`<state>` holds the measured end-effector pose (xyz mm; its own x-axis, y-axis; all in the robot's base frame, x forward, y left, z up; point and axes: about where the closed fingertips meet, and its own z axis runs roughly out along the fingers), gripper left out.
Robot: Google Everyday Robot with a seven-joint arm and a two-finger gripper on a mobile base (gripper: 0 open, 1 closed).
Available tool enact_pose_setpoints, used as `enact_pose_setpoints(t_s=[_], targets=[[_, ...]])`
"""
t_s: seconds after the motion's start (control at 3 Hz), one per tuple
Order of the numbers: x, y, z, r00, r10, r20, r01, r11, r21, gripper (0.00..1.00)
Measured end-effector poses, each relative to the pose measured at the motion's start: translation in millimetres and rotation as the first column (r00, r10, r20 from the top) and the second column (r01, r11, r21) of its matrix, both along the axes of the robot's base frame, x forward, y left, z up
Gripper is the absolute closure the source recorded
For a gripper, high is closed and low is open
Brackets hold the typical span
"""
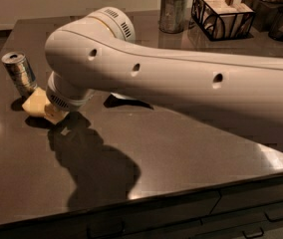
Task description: Move sponge near redbull can
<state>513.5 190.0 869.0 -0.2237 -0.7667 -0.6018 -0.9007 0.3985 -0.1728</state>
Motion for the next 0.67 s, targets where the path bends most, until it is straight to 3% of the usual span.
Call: enact_pose_setpoints(t_s=[0.33, 0.67], targets=[[-0.9, 0.3, 1.5, 1.0000, 0.001, 0.003, -0.001, 1.000, 0.000, 0.00], [-0.9, 0.3, 1.6, 1.0000, 0.001, 0.003, -0.001, 1.000, 0.000, 0.00]])
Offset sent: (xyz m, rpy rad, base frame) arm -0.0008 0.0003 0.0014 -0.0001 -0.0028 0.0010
